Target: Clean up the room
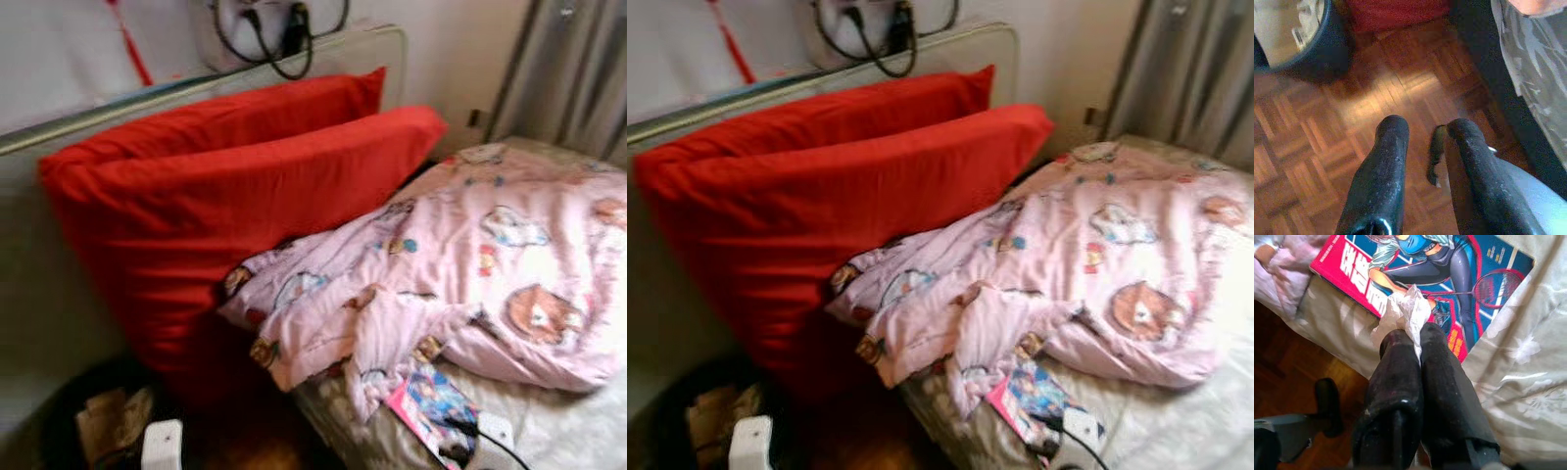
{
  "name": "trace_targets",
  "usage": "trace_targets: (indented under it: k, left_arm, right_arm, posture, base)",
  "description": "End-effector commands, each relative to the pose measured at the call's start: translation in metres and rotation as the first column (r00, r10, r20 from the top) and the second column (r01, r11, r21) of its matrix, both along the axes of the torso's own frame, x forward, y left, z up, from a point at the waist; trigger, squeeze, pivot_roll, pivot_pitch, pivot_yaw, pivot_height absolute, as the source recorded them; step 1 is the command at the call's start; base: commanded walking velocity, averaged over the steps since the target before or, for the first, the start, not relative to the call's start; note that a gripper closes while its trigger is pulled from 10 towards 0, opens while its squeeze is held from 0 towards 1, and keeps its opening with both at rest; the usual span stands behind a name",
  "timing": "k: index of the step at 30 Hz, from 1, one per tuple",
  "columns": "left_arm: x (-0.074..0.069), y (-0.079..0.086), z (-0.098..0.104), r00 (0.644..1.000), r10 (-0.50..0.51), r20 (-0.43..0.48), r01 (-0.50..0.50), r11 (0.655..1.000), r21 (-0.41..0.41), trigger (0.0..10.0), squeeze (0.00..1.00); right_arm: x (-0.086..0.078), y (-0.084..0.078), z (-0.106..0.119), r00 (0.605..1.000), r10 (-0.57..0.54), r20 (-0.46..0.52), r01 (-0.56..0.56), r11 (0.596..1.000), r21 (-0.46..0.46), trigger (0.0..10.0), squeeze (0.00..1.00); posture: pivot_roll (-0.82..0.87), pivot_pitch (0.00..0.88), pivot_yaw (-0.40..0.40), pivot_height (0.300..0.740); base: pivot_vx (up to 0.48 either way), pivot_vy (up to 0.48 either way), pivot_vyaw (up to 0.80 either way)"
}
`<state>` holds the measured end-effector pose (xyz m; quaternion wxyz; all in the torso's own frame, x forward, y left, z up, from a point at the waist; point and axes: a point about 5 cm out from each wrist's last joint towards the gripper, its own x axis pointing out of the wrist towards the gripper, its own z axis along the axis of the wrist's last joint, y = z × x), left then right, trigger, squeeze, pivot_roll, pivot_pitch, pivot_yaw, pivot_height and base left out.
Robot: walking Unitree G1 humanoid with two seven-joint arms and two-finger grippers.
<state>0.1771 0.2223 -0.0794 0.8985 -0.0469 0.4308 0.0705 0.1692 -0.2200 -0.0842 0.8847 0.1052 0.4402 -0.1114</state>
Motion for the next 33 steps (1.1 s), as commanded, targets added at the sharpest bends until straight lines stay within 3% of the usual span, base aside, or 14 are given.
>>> trace_targets:
  k: [1,6,10,20,33]
  left_arm:
    - [0.005,0.003,0.002,1.000,0.005,-0.004,-0.005,1.000,0.019,10.0,0.00]
    - [0.009,0.000,0.004,1.000,0.011,0.008,-0.011,1.000,0.012,10.0,0.00]
    - [0.001,0.001,0.001,1.000,0.024,-0.002,-0.024,1.000,0.003,10.0,0.00]
    - [-0.003,0.003,-0.001,0.999,0.036,-0.009,-0.036,0.999,0.003,10.0,0.00]
    - [-0.001,0.003,0.000,0.999,0.031,-0.010,-0.031,1.000,0.007,10.0,0.00]
  right_arm:
    - [0.006,0.005,0.002,1.000,0.014,0.013,-0.014,1.000,0.008,10.0,0.00]
    - [0.006,0.003,0.002,1.000,-0.006,0.013,0.006,1.000,0.010,10.0,0.00]
    - [0.006,0.003,0.002,1.000,-0.019,0.018,0.019,1.000,0.020,10.0,0.00]
    - [0.005,0.004,0.001,1.000,-0.016,0.014,0.016,1.000,0.024,10.0,0.00]
    - [0.004,0.006,0.000,1.000,-0.020,0.005,0.020,0.999,0.032,10.0,0.00]
  posture:
    - [-0.02,0.000,-0.012,0.740]
    - [-0.02,0.000,-0.015,0.740]
    - [-0.02,0.000,-0.015,0.740]
    - [-0.02,0.000,-0.011,0.740]
    - [-0.01,0.000,-0.007,0.740]
  base:
    - [0.000,0.000,0.80]
    - [0.000,0.000,0.61]
    - [0.000,0.000,0.00]
    - [0.000,0.000,0.00]
    - [0.000,0.282,0.00]
